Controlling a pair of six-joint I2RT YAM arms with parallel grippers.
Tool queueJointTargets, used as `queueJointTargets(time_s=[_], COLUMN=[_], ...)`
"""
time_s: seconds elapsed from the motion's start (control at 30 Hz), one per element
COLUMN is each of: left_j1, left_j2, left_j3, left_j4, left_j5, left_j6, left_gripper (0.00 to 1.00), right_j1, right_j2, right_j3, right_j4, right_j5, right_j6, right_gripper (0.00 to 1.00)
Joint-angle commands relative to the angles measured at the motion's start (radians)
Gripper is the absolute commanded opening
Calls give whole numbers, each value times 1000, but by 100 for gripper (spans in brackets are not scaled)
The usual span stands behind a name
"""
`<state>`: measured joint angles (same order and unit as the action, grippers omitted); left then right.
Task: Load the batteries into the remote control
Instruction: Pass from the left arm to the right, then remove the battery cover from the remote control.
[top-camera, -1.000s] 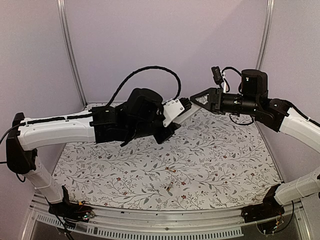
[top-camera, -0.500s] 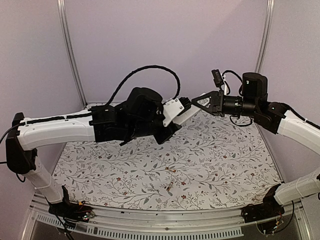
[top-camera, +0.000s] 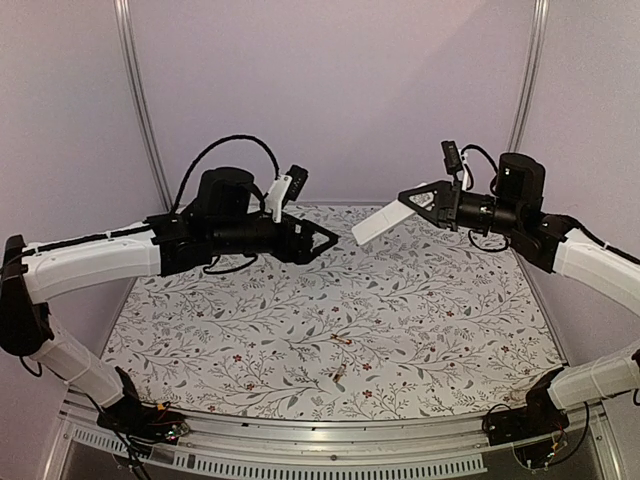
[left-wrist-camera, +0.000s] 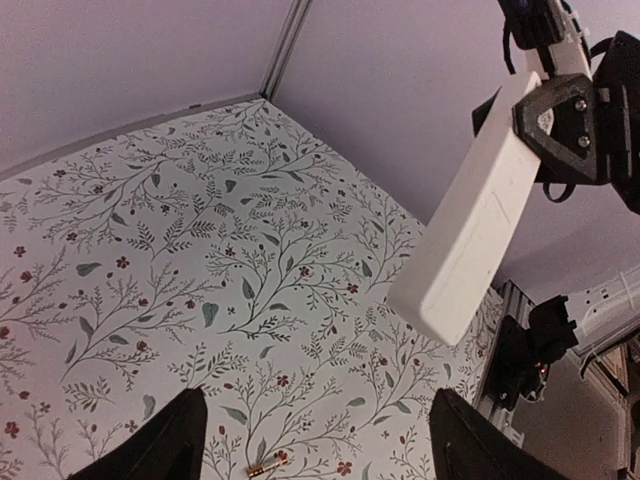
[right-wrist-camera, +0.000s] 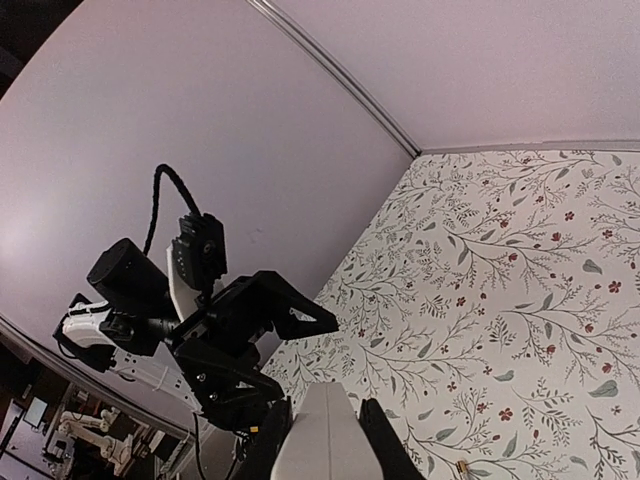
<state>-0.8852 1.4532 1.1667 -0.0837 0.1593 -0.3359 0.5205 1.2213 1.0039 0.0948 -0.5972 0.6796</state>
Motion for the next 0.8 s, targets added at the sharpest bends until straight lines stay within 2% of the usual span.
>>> queueJointTargets(time_s=[0.0,0.23,0.43,0.67,0.77], left_j1=[40,31,3,4,6], left_j2=[34,119,184,226,239], left_j3=[-61,-55,-11,-2,-7], left_j4=[298,440,441,492,519], left_j5=[230,293,265,247,247], left_j6=[-343,-499,-534,-618,-651], left_gripper=[77,77,76,65,55], right_j1=[-4,-4,5,15,15], right_j2=[-2,22,42,46,50], right_j3=[-44,-87,-94,-97,-89], right_j4=[133,235,261,260,260], right_j5=[-39,-51,-60,-51,-57], right_j6=[43,114,140,129,126], right_gripper=[4,3,3,3,3])
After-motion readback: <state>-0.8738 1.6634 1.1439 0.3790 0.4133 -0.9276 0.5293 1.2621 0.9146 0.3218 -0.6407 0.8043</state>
